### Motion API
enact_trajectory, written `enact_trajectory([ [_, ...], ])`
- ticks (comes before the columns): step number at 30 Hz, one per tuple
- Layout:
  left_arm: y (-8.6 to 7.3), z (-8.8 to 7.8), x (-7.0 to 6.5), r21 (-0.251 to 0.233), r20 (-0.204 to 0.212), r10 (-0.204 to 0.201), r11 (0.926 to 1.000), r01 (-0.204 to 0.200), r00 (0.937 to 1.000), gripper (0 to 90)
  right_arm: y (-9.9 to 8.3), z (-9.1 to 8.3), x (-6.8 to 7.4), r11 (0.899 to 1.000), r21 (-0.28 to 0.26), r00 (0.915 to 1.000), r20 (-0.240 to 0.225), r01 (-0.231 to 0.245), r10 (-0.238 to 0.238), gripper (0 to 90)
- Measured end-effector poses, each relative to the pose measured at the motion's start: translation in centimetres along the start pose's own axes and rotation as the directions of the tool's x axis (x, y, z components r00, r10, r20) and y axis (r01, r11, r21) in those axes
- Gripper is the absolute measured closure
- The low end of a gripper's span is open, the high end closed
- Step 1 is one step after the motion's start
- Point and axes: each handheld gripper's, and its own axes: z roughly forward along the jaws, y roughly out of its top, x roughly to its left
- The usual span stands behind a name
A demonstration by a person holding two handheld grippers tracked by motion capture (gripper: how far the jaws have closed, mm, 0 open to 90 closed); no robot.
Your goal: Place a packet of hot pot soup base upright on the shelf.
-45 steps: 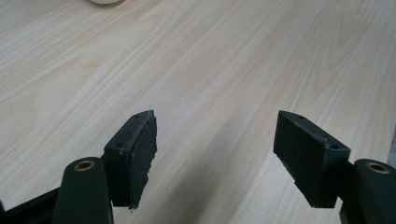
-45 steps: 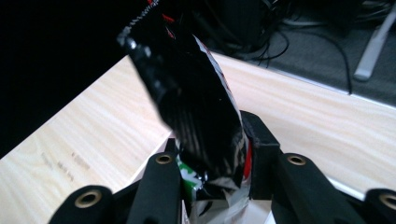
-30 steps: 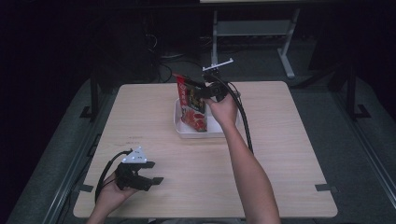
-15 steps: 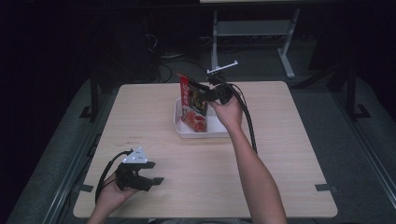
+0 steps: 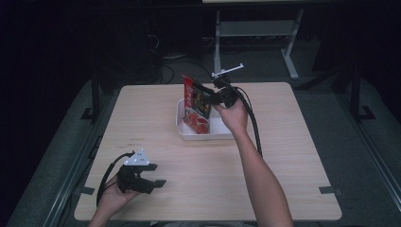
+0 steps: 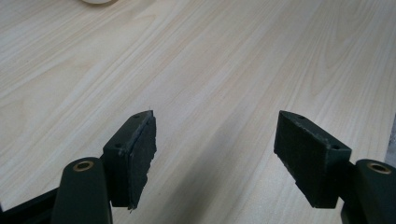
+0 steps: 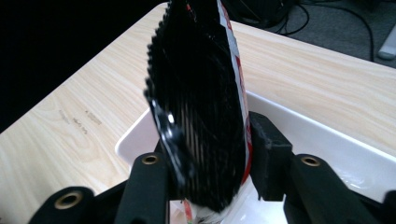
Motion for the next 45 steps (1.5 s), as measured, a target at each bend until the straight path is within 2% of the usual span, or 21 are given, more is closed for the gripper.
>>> enact_trajectory([
  [6, 0.0, 0.1, 0.0, 0.001, 0.0, -0.001, 1.0, 0.001, 1.0, 29.2, -0.4, -0.3, -0.4, 1.0, 0.01, 0.9996, -0.024, -0.013, 0.014, 57.8],
  [9, 0.0, 0.0, 0.0, 0.004, -0.001, 0.002, 1.0, -0.002, 1.0, 29.0, -1.2, -0.7, -0.9, 0.999, 0.014, 0.9986, -0.044, -0.029, 0.03, 53.1],
  [13, 0.0, 0.1, -0.1, 0.006, 0.001, 0.002, 1.0, -0.002, 1.0, 29.0, -1.8, -1.0, -1.1, 0.999, 0.027, 0.9973, -0.062, -0.038, 0.04, 51.2],
  [14, 0.0, 0.1, -0.1, 0.005, 0.002, 0.002, 1.0, -0.002, 1.0, 28.9, -2.2, -1.1, -1.1, 0.999, 0.029, 0.9961, -0.079, -0.036, 0.039, 50.9],
  [28, 0.1, 0.3, -0.3, 0.014, 0.001, 0.006, 0.9999, -0.006, 1.0, 28.9, -3.8, -2.2, -1.2, 0.998, 0.046, 0.9932, -0.111, -0.031, 0.036, 49.1],
  [32, 0.1, 0.3, -0.3, 0.017, 0.001, 0.011, 0.9998, -0.012, 0.9999, 28.9, -4.3, -2.7, -1.2, 0.998, 0.06, 0.9912, -0.129, -0.023, 0.031, 48.2],
  [45, 0.2, 0.6, -0.5, 0.026, 0.002, 0.017, 0.9995, -0.017, 0.9999, 28.7, -6.1, -3.9, -1.4, 0.998, 0.057, 0.9839, -0.174, -0.03, 0.04, 47.0],
])
